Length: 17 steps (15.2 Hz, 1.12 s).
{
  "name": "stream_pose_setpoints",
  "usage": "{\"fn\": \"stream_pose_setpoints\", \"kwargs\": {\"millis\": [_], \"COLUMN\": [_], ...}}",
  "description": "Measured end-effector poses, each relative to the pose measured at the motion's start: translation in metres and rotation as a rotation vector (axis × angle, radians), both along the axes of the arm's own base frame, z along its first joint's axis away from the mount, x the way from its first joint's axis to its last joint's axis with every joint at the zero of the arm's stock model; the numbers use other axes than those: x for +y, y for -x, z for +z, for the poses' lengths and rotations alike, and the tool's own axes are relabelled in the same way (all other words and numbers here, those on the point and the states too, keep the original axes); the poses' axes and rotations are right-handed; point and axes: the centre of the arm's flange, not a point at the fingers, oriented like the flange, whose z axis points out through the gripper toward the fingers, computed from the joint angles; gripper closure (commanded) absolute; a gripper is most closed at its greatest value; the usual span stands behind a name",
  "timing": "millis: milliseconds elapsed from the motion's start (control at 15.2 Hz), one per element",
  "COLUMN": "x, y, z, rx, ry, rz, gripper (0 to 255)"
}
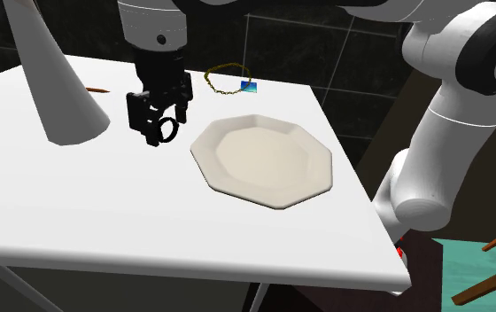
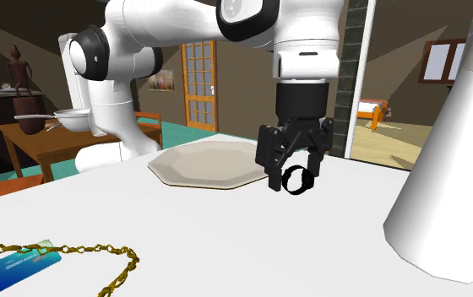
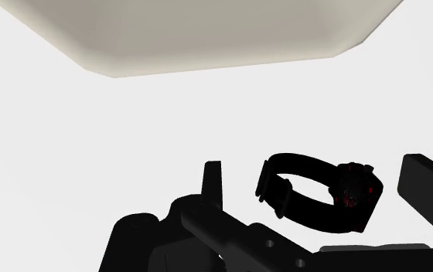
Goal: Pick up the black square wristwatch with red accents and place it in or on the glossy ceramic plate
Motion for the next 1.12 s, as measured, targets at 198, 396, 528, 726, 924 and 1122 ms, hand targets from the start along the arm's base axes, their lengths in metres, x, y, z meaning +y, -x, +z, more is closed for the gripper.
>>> {"fn": "stream_pose_setpoints", "kwargs": {"millis": [198, 396, 528, 726, 924, 1122], "x": [0.000, 0.000, 0.000, 0.000, 0.000, 0.000], "y": [0.000, 0.000, 0.000, 0.000, 0.000, 0.000], "z": [0.000, 0.000, 0.000, 0.000, 0.006, 0.020], "rx": [0.000, 0.000, 0.000, 0.000, 0.000, 0.000], "ry": [0.000, 0.000, 0.000, 0.000, 0.000, 0.000], "rz": [0.000, 0.000, 0.000, 0.000, 0.000, 0.000], "gripper": [255, 255, 255, 255, 255, 255]}}
